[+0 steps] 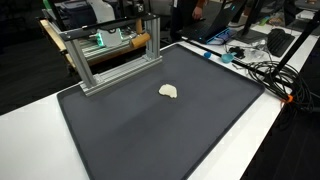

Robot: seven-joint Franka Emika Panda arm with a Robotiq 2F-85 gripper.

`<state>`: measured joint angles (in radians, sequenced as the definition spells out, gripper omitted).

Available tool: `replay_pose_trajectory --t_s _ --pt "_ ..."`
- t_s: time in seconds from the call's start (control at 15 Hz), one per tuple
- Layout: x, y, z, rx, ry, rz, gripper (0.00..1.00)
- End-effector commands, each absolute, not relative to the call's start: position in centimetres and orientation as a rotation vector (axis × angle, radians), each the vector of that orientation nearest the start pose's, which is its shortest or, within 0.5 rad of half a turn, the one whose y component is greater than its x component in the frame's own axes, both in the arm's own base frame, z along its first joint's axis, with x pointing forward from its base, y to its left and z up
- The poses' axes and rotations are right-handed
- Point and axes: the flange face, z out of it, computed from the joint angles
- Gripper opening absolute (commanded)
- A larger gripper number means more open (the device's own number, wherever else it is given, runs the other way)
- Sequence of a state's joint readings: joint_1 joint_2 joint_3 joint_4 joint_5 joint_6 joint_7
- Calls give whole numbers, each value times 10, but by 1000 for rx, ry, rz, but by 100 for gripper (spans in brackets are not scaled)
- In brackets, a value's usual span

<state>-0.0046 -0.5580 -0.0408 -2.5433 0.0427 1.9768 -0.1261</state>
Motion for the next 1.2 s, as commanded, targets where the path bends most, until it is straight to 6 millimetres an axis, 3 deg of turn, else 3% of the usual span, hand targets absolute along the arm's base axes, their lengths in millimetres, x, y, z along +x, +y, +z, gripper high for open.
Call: replay_pose_trajectory --t_s 0.0,0.27,0.33,0.4,0.6,0.73,0.93,1.07,1.13 --pt "360 -14 459 -3028 -64 -13 22" --pt "356 -15 449 -3060 39 14 22" --pt "355 -15 448 -3053 58 20 72" --pt "354 -15 447 -3053 78 27 74" --pt "350 -16 456 -3024 104 8 94" --pt "346 -20 470 -2993 110 -38 100" --pt "342 -26 502 -2908 122 -224 100" --pt "349 -18 523 -2809 143 -259 100" --pt "349 -22 503 -2899 141 -199 100"
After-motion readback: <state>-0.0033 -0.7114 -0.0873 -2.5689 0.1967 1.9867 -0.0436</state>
